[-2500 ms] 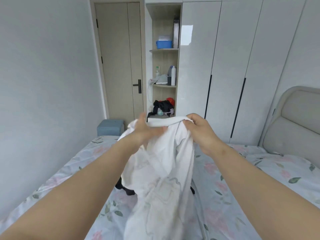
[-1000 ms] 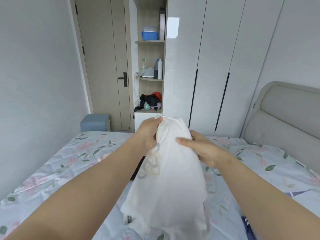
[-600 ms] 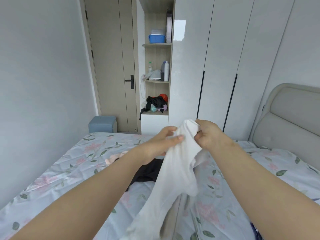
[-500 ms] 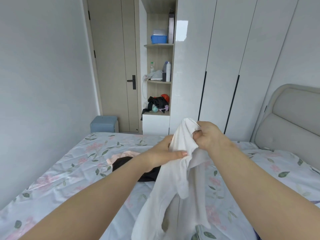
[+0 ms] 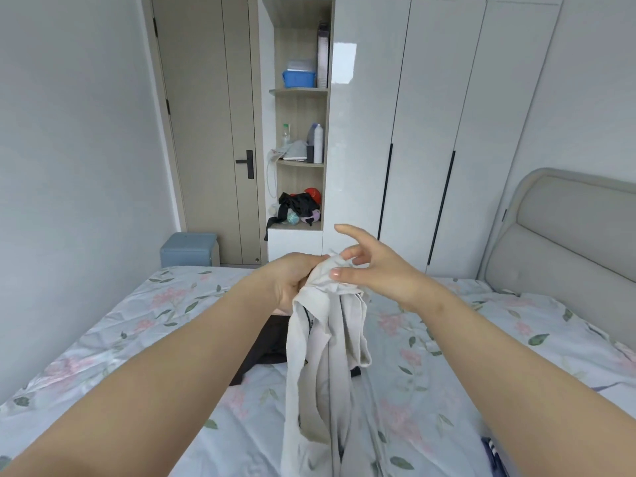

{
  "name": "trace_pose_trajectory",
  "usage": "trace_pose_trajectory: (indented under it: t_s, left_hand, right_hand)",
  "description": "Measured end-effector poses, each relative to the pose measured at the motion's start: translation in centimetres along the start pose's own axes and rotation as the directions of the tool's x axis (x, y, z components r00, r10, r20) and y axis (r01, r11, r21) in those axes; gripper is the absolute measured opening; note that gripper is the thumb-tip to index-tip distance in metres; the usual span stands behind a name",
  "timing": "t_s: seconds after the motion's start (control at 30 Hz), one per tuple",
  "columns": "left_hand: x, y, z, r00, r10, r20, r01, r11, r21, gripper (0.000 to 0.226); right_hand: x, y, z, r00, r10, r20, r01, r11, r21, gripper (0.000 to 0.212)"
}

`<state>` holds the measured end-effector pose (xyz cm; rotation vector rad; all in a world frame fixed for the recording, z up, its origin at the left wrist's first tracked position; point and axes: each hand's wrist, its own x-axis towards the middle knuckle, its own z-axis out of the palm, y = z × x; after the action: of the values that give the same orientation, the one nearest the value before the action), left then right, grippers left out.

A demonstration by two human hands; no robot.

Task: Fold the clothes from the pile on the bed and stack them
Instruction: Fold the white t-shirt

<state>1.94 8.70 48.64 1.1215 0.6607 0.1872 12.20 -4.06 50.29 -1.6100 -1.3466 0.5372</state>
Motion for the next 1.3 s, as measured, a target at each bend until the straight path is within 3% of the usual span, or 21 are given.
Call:
trace_pose_trajectory:
  t_s: [0.1,0.17,0.23,0.33,0.43,0.53,0.63,0.73,0.83,0.87,0.97,1.07,1.2,1.3]
  left_hand:
    - [-0.5,0.6,0.0,0.997,-0.071,-0.013,0.072,0.997,0.039,0.022]
    - [-0.9,0.7,-0.4,0.998,-0.046,-0.043,0.049,0.997,0.058,0.027]
    - [-1.2,0.6,-0.8,0.998,-0.02,-0.066,0.021,1.0,0.015,0.032]
    - [-1.1,0.0,-1.2,0.997,-0.007,-0.074,0.005,0.999,-0.033,0.023]
    - [-1.0,-0.4,-1.8,0.991,0.086,-0.107,-0.087,0.996,0.004,0.024]
    - [-1.8,-0.8,-1.9,0.941,0.329,-0.079,-0.312,0.934,0.173,0.032]
    - [-2.6,-2.0,-1.0,0.881,0.47,0.044,-0.453,0.815,0.363,0.021]
    - [-1.7,-3.6,-0.5,0.849,0.527,0.034,-0.466,0.717,0.519,0.044]
    - [-0.3,-4.7,-1.0,0.828,0.559,-0.053,-0.369,0.613,0.699,0.017]
    - [-0.1,-5.1,-1.4,0.852,0.518,-0.071,-0.32,0.624,0.713,0.005]
    - [-0.1,-5.7,-2.2,0.933,0.34,-0.118,-0.229,0.813,0.535,0.023]
    - [-0.3,-5.4,-1.5,0.924,0.352,-0.147,-0.289,0.897,0.334,0.025]
    - [-0.7,-4.9,-0.4,0.883,0.458,-0.106,-0.363,0.808,0.465,0.027]
    - [-2.0,-5.0,-0.8,0.888,0.458,-0.04,-0.349,0.727,0.591,0.021]
  right_hand:
    - [0.0,0.1,0.0,0.998,-0.062,-0.025,0.063,0.998,0.03,0.037]
    - [-0.2,0.1,0.1,0.995,-0.061,0.074,0.057,0.997,0.056,0.04]
    - [-0.2,0.1,0.7,0.984,-0.097,0.15,0.102,0.995,-0.023,0.038]
    - [0.5,-0.2,1.7,0.991,-0.127,0.029,0.128,0.991,-0.043,0.017]
    - [1.8,-0.8,1.9,0.988,0.048,-0.149,-0.03,0.993,0.117,0.027]
    - [3.0,-0.8,1.5,0.923,0.269,-0.276,-0.206,0.95,0.236,0.029]
    - [3.2,-0.9,1.7,0.882,0.364,-0.301,-0.305,0.925,0.225,0.023]
    - [2.8,-1.3,2.2,0.893,0.357,-0.274,-0.291,0.923,0.254,0.011]
    - [2.2,-2.0,1.7,0.91,0.312,-0.275,-0.228,0.927,0.297,0.005]
    - [2.0,-2.0,1.2,0.901,0.313,-0.301,-0.213,0.923,0.321,0.008]
    - [1.2,-1.2,-0.5,0.873,0.298,-0.386,-0.193,0.938,0.288,0.016]
    - [-0.1,-0.1,-1.7,0.906,0.239,-0.349,-0.215,0.971,0.106,0.013]
    - [-2.1,1.1,-2.9,0.952,0.286,-0.108,-0.297,0.949,-0.105,0.016]
    - [-3.3,1.7,-4.0,0.945,0.304,-0.122,-0.301,0.953,0.041,0.006]
